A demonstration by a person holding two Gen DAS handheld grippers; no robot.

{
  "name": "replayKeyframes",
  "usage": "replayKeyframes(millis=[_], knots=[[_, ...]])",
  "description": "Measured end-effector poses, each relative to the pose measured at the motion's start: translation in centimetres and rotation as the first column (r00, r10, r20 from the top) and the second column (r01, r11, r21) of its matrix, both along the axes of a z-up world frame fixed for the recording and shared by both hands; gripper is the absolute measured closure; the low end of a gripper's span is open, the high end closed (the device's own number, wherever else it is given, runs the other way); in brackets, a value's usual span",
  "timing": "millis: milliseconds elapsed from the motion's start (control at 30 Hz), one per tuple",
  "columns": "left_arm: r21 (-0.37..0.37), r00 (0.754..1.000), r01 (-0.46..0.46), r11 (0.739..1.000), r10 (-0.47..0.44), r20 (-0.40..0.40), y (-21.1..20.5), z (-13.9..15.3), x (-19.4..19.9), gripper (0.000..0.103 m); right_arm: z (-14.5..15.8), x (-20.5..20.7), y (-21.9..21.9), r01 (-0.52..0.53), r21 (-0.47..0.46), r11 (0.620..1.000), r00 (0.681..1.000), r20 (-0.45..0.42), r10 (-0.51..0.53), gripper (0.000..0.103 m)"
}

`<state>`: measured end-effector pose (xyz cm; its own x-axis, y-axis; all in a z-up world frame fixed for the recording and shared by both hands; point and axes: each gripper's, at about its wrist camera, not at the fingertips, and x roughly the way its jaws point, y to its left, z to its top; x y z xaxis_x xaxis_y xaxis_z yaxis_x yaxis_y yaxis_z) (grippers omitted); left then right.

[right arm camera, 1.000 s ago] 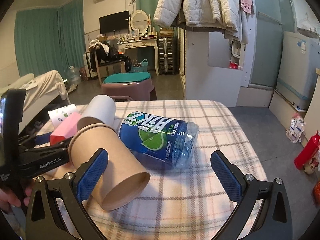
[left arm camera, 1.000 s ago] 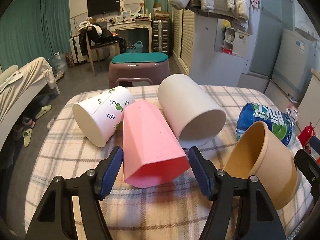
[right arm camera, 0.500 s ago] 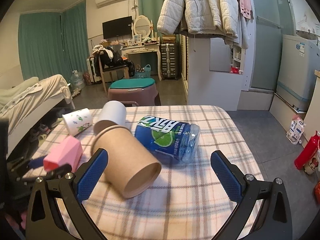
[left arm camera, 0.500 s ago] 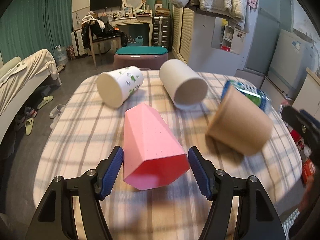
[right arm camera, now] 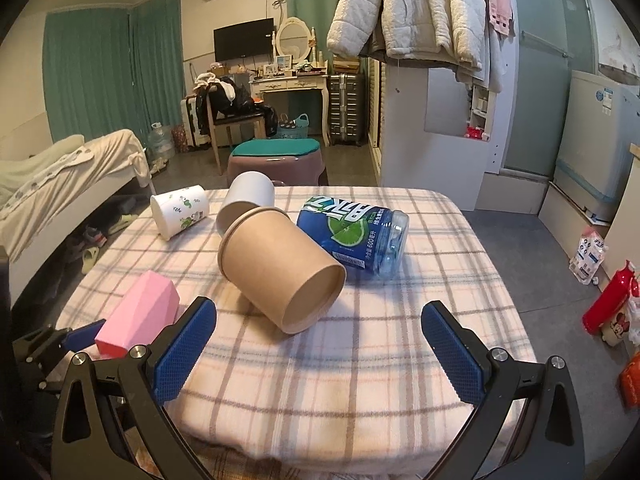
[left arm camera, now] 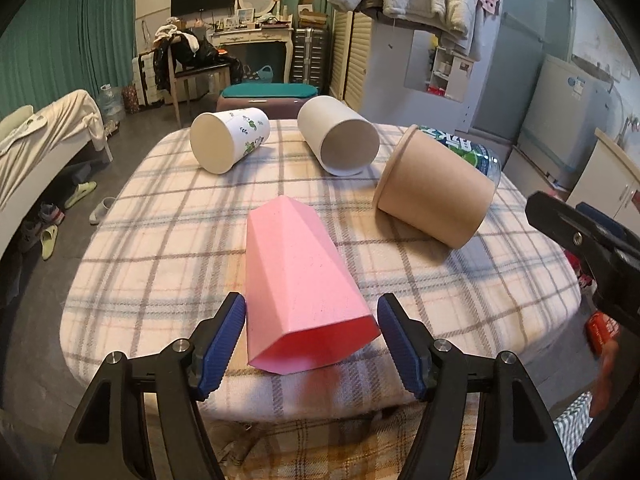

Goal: Flip cup upside down
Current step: 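Lift the pink cup with the right gripper and rotate it upright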

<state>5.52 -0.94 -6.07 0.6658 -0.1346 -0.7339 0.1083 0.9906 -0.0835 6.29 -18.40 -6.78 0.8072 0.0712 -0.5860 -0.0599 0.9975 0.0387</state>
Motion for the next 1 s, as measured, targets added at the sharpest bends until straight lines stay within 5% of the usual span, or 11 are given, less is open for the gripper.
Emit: replayKeyframes(millis=[100,500,733,1000], knots=[[-0.015,1.0,0.004,1.0,-0.004,0.013,0.5,0.3,-0.5,0.015,0.3,-0.2,0.2,0.003,-0.002,1.0,1.0,-0.007,-0.003,0.0],[-0.018,0.99,-0.086,0.996,0.087,0.109,6.6,3.6,-1.9,0.001,2.8,-0.1,4.4,-0.05,-0.081,0.995,0.999,-0.004,0.05,0.0],[0.039,0.979,-0.172,0.984,0.167,0.121,11.3,3.1,-0.7,0.0,2.8,2.7,9.1,-0.148,-0.112,0.983,0.982,-0.138,0.133,0.0],[0.028,0.979,-0.181,0.983,0.178,0.102,14.0,1.5,0.8,0.0,1.1,6.6,13.7,-0.243,-0.085,0.966,0.917,-0.346,0.2,0.0]])
